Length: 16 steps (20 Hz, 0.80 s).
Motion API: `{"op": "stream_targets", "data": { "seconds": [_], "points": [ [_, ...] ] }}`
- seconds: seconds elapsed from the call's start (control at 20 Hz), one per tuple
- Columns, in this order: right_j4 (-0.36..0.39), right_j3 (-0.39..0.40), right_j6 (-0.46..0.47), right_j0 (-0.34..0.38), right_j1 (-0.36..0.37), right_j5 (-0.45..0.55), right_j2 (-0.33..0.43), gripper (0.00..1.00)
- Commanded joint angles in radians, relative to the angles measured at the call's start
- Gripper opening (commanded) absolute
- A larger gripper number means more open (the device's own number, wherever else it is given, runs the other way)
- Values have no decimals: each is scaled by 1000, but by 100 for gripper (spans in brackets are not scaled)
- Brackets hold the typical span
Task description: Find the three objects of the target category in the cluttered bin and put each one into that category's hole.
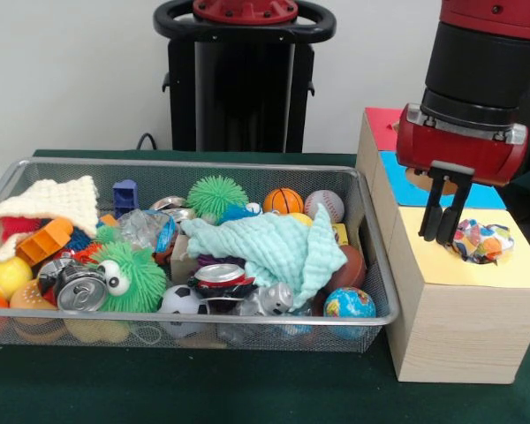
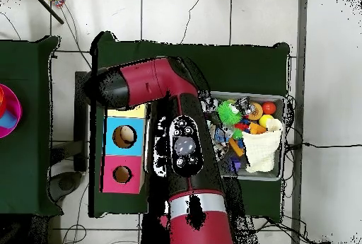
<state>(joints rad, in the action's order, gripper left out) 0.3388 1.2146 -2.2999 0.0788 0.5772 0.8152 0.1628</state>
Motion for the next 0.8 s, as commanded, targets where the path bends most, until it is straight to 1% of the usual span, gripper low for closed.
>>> {"op": "stream_targets", "data": {
  "seconds": [0.05, 0.2, 0.3, 0.5, 0.65, 0.8],
  "points": [
    [10, 34, 212, 56, 20, 71, 86, 0],
    [7, 4, 214, 62, 11, 95, 92, 0],
    [0, -1, 204, 62, 5, 101, 96, 0],
    [-4, -24, 159, 34, -17, 108, 95, 0],
    [-12, -51, 126, 9, -31, 145, 89, 0],
    [-14, -67, 117, -4, -36, 161, 87, 0]
  ]
}}
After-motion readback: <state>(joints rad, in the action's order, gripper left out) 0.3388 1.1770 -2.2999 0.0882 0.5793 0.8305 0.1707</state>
